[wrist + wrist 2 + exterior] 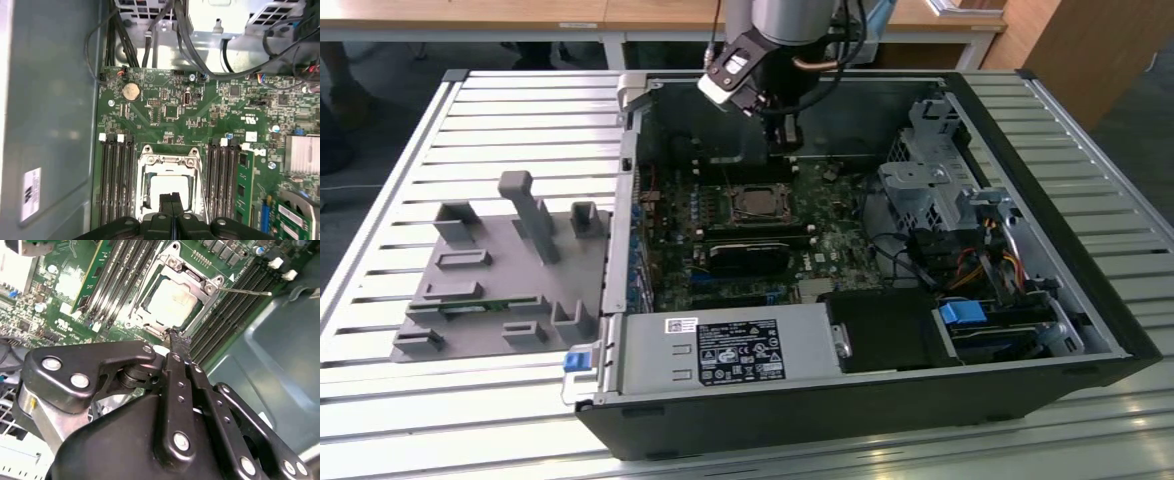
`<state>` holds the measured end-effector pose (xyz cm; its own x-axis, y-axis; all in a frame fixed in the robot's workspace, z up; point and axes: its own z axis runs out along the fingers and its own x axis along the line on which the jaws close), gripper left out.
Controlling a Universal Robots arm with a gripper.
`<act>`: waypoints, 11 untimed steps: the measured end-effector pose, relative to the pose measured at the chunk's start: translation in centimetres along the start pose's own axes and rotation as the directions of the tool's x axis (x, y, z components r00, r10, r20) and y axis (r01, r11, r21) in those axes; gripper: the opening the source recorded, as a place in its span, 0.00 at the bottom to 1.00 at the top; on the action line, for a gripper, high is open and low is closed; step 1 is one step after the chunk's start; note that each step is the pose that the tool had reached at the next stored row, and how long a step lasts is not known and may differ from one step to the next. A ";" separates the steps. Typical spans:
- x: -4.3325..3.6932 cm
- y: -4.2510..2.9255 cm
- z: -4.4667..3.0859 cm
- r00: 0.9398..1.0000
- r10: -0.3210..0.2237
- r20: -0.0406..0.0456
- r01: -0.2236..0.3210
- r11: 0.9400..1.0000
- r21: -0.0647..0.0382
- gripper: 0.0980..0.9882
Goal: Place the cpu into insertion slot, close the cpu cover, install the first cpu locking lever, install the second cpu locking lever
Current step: 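Install the first cpu locking lever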
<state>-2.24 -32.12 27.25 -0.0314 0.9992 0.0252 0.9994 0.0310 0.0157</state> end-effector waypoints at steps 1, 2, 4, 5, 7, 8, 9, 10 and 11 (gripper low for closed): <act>0.00 0.00 -0.14 1.000 -0.001 0.000 0.001 1.000 0.000 0.01; 0.01 0.00 -0.16 1.000 -0.007 0.000 0.007 1.000 0.000 0.01; 0.01 0.01 -0.16 0.999 -0.039 -0.001 0.039 0.999 0.001 0.01; 0.01 0.01 -0.16 0.998 -0.057 -0.001 0.057 0.998 0.001 0.01; 0.01 0.00 -0.17 0.996 -0.093 -0.001 0.093 0.996 0.002 0.01; 0.01 0.00 -0.16 0.994 -0.111 -0.002 0.111 0.994 0.003 0.01; 0.01 0.00 -0.16 0.992 -0.128 -0.002 0.128 0.992 0.003 0.01; 0.01 0.00 -0.16 0.989 -0.146 -0.002 0.146 0.989 0.003 0.01; 0.01 0.00 -0.16 0.986 -0.164 -0.003 0.164 0.986 0.004 0.01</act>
<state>-2.24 -32.12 27.41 -0.1949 0.9805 0.0250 0.9808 0.1945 0.0157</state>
